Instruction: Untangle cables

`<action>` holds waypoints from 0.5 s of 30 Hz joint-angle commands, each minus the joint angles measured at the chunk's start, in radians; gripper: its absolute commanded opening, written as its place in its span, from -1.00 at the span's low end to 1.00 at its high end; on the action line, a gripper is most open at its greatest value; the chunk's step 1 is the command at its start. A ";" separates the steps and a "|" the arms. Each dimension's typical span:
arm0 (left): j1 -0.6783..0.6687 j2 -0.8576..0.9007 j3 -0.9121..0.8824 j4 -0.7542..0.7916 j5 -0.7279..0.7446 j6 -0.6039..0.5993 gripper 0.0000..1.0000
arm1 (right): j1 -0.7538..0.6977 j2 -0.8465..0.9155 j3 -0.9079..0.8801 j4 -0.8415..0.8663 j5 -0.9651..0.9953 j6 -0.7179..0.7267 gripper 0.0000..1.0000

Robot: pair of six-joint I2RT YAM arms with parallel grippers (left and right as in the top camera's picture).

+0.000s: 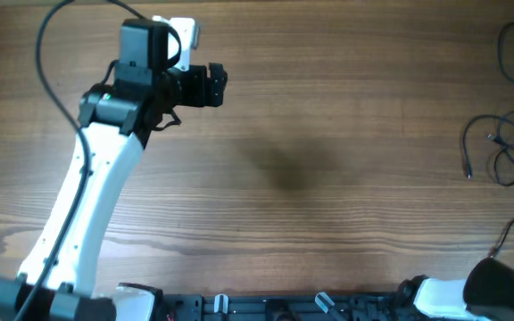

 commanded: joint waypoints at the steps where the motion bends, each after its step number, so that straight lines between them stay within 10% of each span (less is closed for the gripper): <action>1: -0.003 -0.075 -0.004 -0.007 -0.149 -0.055 0.92 | 0.109 -0.029 0.016 -0.005 0.017 -0.042 0.53; 15: -0.003 -0.159 -0.004 -0.062 -0.264 -0.111 0.94 | 0.500 -0.029 0.016 -0.022 0.065 -0.050 0.58</action>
